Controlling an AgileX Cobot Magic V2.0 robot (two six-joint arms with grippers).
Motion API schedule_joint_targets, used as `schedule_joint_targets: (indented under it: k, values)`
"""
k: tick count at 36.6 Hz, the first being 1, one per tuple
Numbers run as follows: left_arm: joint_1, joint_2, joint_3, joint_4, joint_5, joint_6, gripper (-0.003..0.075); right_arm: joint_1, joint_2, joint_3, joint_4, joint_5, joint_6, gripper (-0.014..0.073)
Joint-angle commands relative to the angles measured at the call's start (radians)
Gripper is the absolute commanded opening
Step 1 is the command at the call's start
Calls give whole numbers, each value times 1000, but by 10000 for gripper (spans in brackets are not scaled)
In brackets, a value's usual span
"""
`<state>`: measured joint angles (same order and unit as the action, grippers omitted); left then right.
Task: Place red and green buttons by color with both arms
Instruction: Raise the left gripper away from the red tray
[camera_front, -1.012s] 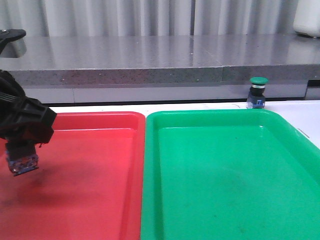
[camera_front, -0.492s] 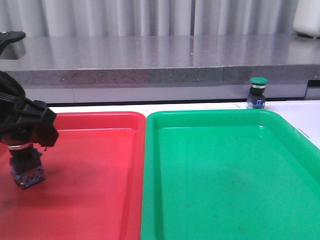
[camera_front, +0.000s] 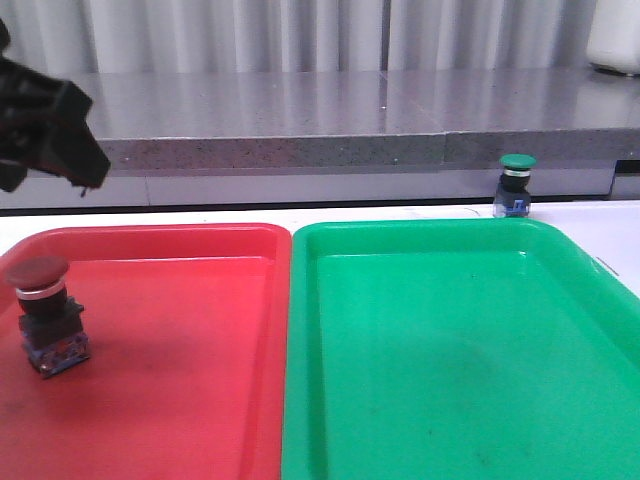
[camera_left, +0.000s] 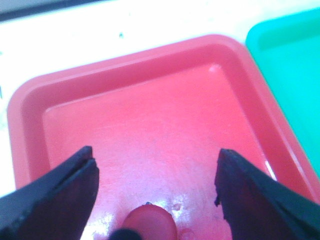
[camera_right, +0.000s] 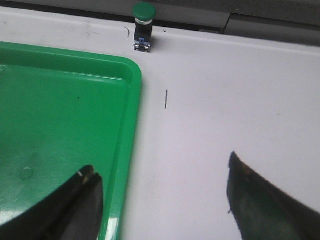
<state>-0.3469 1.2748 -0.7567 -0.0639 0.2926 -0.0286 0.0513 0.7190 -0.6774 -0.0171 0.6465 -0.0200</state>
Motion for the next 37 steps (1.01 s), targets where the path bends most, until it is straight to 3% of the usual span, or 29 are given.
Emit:
schedule_joint_targets:
  k: [1, 20, 30, 37]
  values:
    - [-8, -119, -34, -10, 7, -9, 482, -5, 1, -35, -12, -66, -5, 541]
    - [-8, -587, -34, -10, 314, -9, 481, -5, 1, -35, -12, -66, -5, 541]
    - [-8, -715, -29, -10, 478, -9, 481, -5, 1, -35, -12, -68, -5, 541]
    - [-8, -738, -14, -10, 479, -9, 481, -5, 1, -35, -10, -84, -5, 541]
